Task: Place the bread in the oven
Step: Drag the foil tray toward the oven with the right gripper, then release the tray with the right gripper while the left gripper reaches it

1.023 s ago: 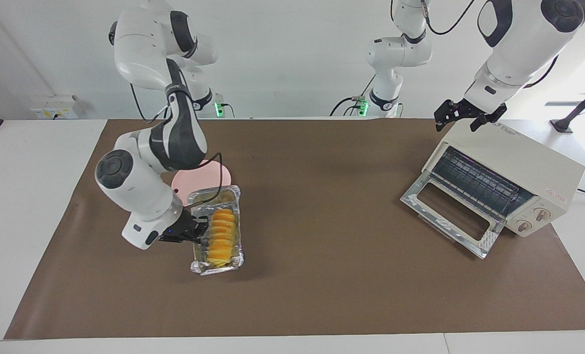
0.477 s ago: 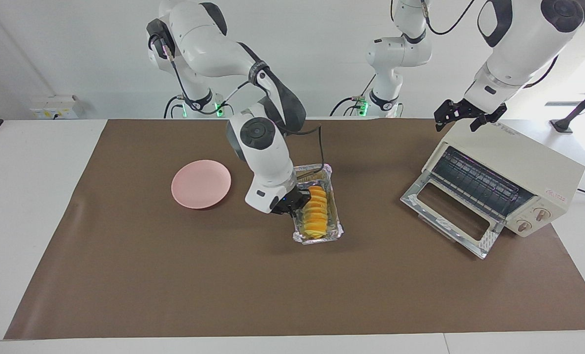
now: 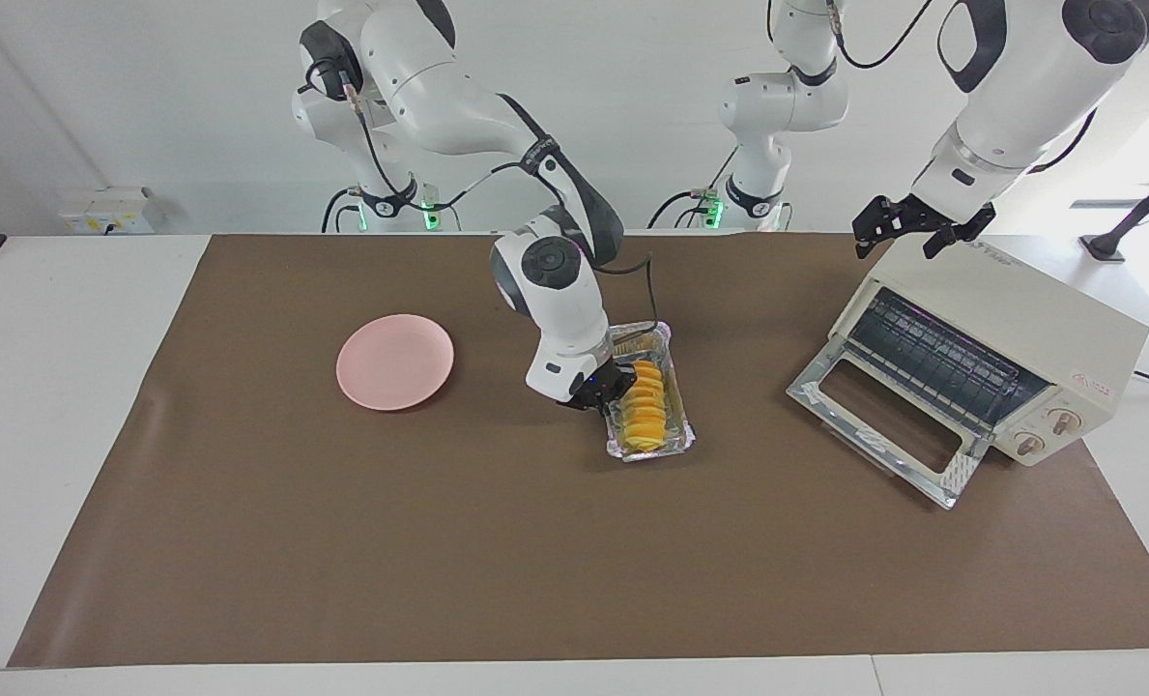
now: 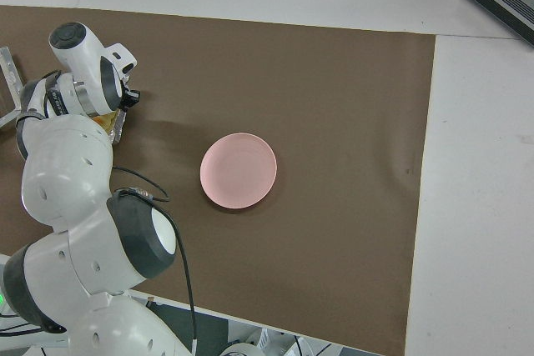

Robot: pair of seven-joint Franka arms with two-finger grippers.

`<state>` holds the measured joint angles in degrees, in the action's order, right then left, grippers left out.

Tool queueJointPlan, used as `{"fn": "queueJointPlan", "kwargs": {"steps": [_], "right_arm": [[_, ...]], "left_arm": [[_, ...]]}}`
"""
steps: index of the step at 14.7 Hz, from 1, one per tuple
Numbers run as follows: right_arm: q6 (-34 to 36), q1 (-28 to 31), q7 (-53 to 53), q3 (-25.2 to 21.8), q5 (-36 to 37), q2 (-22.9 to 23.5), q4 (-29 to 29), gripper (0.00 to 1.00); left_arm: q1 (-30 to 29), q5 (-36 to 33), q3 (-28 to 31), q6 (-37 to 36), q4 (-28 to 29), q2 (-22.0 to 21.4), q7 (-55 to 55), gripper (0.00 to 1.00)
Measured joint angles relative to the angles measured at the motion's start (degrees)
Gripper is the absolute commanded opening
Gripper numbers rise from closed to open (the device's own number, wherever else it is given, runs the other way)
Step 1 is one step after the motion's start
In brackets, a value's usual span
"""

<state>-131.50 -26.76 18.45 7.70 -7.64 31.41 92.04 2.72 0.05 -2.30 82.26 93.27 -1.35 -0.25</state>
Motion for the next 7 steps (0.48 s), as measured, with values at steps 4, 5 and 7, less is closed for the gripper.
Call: {"fn": "queueJointPlan", "kwargs": {"steps": [4,5,7], "right_arm": [[-0.84,-0.37,0.01,0.00,-0.02,-1.71,2.72,1.00],[-0.84,-0.55,0.07,0.00,-0.04,-1.85,2.75,1.00],[-0.84,-0.67,0.69,0.00,-0.08,-2.02,2.77,1.00]], "left_arm": [[0.08,0.00,-0.34,0.00,0.00,0.00,0.00,1.00],[0.09,0.00,-0.40,0.00,0.00,0.00,0.00,1.00],[0.13,0.00,-0.50,-0.01,0.00,0.00,0.00,1.00]]}}
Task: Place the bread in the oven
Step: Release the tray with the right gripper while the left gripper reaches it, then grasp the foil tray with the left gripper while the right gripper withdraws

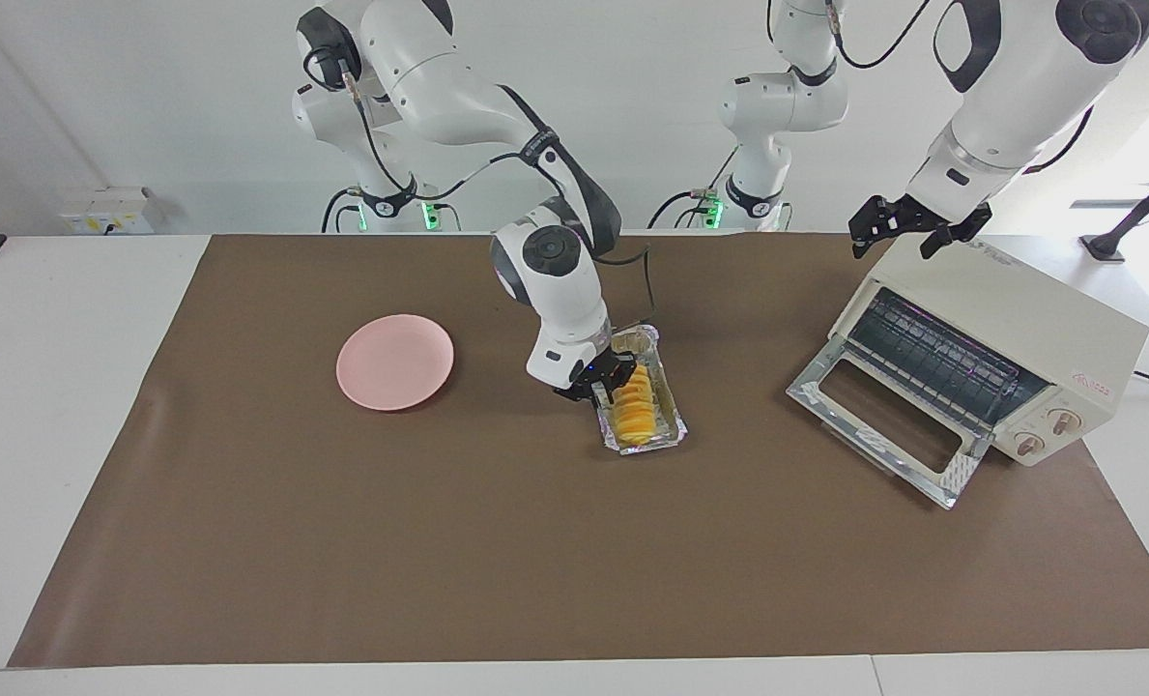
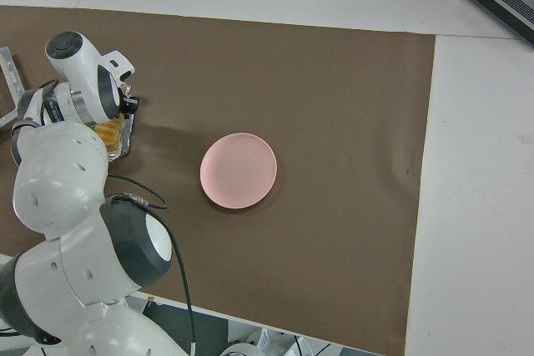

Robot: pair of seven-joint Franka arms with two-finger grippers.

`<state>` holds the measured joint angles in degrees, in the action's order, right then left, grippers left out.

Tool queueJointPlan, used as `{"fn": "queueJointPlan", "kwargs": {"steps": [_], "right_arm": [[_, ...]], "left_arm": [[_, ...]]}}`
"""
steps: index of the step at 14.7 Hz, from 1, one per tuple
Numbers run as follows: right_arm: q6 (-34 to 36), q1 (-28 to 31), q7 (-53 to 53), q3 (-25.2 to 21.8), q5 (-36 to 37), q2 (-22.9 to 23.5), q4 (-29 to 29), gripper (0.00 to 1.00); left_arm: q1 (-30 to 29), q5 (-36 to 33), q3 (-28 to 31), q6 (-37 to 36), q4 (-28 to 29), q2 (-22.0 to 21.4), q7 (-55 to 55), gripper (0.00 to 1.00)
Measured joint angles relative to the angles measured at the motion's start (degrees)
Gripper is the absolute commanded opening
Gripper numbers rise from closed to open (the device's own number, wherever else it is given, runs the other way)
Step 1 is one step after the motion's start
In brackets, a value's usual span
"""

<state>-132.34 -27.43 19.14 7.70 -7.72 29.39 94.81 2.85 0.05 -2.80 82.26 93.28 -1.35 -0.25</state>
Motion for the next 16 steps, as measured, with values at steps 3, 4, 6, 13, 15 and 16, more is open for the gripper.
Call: {"fn": "queueJointPlan", "kwargs": {"steps": [3,4,6,13,15,16], "right_arm": [[0.03,0.05,0.98,-0.09,-0.03,-0.11,0.00,1.00],[0.17,0.14,1.08,-0.21,-0.05,-0.16,-0.04,1.00],[1.47,0.75,1.22,-0.54,-0.09,-0.43,-0.58,1.00],[11.00,11.59,0.10,-1.29,-0.02,-4.20,-4.47,1.00],[12.15,14.73,-3.26,-1.41,-0.01,-5.29,-4.46,1.00],[12.58,16.08,-5.54,-1.44,0.00,-5.66,-4.45,1.00]], "left_arm": [[0.11,0.02,-0.04,0.61,0.00,0.00,0.09,1.00],[0.48,0.20,-0.04,1.40,0.03,0.01,0.74,1.00],[1.93,1.18,-0.10,3.10,0.12,0.28,4.00,1.00],[15.40,3.44,-0.36,17.60,1.97,7.41,25.64,1.00],[21.50,3.44,-0.50,23.58,2.12,11.86,34.10,1.00],[24.03,3.43,-0.54,25.93,2.16,13.93,37.06,1.00]]}}
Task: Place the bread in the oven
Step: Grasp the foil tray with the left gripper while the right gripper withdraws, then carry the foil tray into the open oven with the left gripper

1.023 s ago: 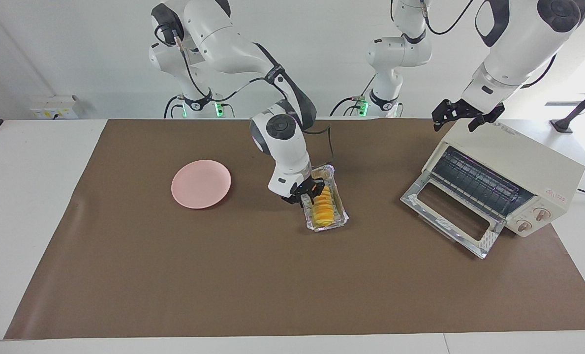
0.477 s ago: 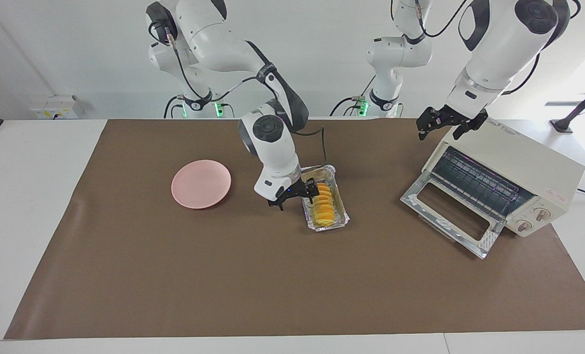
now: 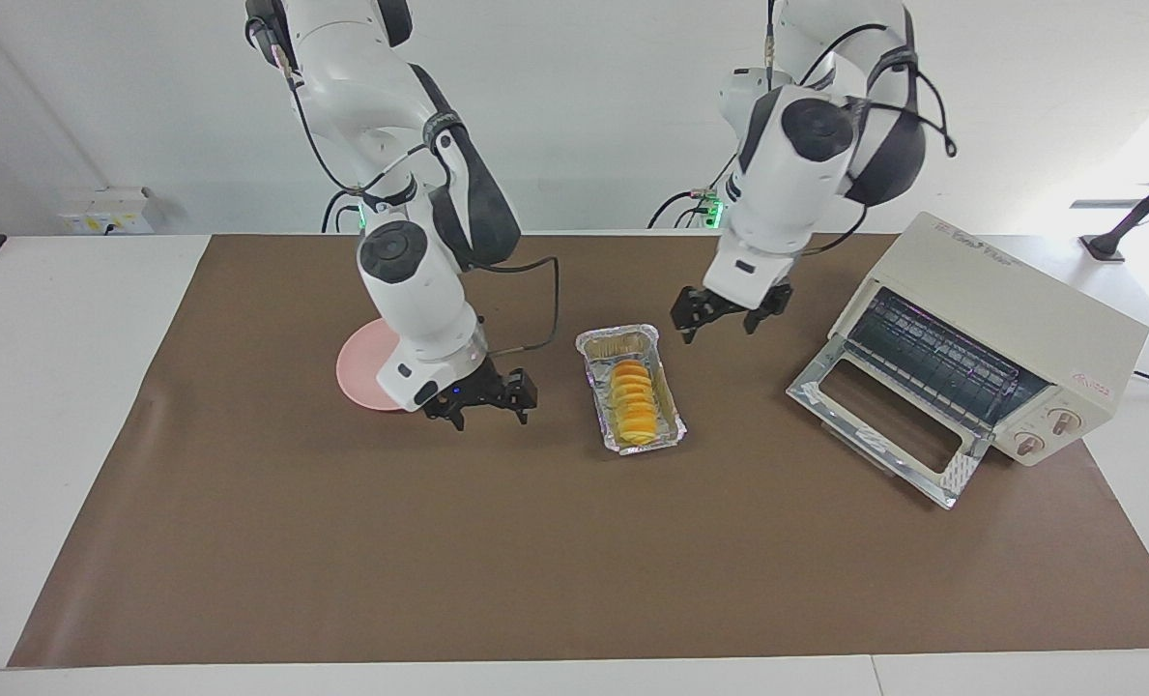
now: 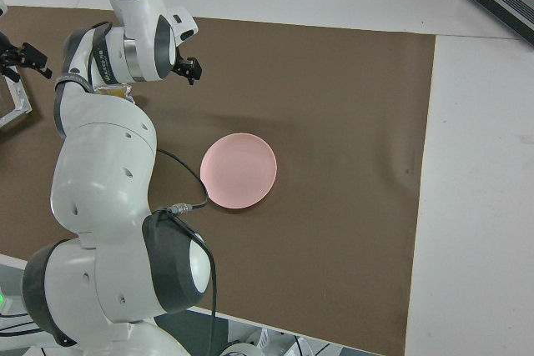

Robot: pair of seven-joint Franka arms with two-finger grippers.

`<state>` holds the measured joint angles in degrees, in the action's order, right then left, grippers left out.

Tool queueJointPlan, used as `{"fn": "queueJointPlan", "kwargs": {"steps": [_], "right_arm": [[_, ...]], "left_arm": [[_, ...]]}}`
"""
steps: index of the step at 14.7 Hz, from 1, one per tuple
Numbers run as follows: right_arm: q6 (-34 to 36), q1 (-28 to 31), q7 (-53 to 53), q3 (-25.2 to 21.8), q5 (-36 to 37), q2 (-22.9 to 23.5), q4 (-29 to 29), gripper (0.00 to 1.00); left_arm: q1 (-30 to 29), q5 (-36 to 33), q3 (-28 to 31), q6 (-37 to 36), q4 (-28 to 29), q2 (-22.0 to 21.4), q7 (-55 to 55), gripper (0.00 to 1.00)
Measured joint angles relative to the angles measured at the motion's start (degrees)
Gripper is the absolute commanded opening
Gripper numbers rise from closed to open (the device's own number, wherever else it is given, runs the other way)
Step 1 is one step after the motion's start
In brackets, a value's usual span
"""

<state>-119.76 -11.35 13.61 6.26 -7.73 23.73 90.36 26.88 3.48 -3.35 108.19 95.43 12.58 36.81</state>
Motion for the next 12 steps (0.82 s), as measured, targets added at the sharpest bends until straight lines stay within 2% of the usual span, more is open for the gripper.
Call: {"fn": "queueJointPlan", "kwargs": {"steps": [3,5,6,7,8,11,12], "right_arm": [[1.00,3.10,-6.43,-0.05,0.00,-0.87,0.04,1.00],[2.42,4.70,-8.33,-0.07,0.09,-1.92,0.03,1.00],[3.56,5.65,-9.12,-0.08,0.28,-2.84,0.03,1.00],[6.00,7.42,-10.93,-0.10,0.65,-4.65,0.02,1.00],[7.59,8.49,-12.42,-0.11,1.15,-5.59,0.02,1.00],[13.24,12.41,-17.74,-0.14,2.91,-9.12,-0.02,1.00],[15.11,13.70,-19.69,-0.14,2.98,-10.59,-0.04,1.00]], "left_arm": [[5.72,0.00,0.01,6.20,0.17,4.82,6.74,1.00],[7.95,0.00,0.07,8.52,0.32,7.15,9.86,0.85],[9.39,0.00,0.09,9.78,0.41,8.83,11.18,0.71],[11.07,0.00,0.13,11.65,0.46,11.82,12.62,0.69],[11.22,0.00,0.13,12.05,0.46,12.86,12.75,0.62],[11.04,0.00,0.66,12.74,0.46,14.22,12.76,0.36],[10.98,0.00,0.86,12.99,0.46,14.25,12.76,0.34]]}}
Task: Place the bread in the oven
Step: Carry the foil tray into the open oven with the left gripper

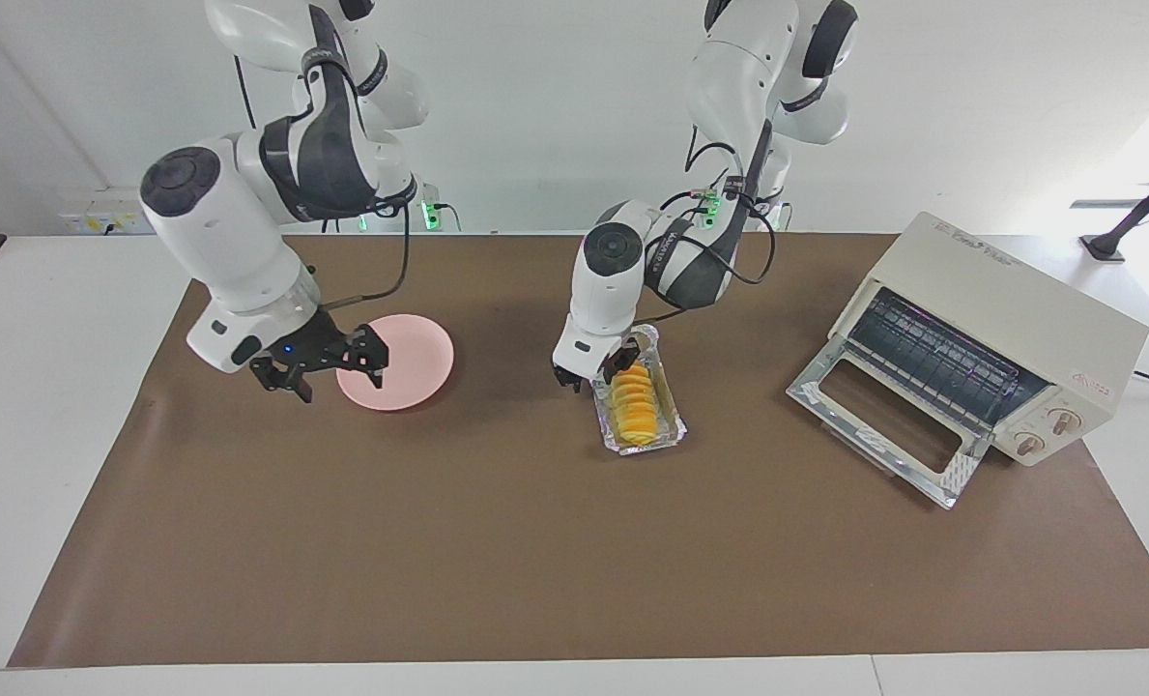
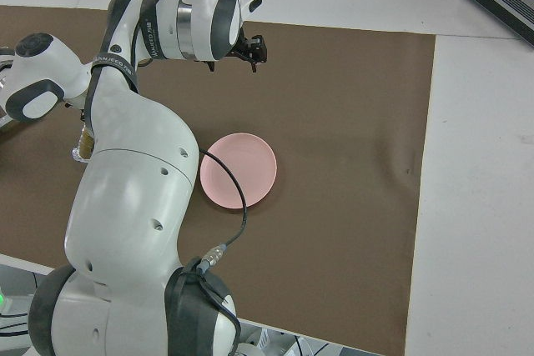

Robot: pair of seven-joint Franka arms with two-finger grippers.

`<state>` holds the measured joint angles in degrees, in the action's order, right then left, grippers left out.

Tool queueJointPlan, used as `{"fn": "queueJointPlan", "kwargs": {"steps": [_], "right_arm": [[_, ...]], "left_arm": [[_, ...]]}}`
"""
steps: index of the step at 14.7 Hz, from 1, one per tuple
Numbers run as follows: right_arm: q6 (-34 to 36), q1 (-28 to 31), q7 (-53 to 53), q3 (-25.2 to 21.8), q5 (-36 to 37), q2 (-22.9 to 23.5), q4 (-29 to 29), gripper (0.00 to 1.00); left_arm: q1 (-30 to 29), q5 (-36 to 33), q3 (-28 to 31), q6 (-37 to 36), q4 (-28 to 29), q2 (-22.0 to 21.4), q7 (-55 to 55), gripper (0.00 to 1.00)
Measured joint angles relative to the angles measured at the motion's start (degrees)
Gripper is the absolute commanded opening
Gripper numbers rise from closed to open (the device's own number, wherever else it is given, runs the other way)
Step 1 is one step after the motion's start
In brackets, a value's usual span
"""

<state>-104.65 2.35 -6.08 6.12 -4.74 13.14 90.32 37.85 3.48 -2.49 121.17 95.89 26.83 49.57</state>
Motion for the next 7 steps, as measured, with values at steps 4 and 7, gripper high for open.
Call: {"fn": "queueJointPlan", "kwargs": {"steps": [4,7], "right_arm": [[8.67,3.03,-4.29,-0.01,0.37,-7.22,-0.11,1.00],[13.57,3.13,-4.33,0.00,1.62,-11.31,-0.02,1.00]], "left_arm": [[-0.28,0.00,0.54,0.86,0.00,0.09,0.03,0.00],[-0.80,0.00,0.55,0.20,-0.01,0.16,1.05,0.00]]}}
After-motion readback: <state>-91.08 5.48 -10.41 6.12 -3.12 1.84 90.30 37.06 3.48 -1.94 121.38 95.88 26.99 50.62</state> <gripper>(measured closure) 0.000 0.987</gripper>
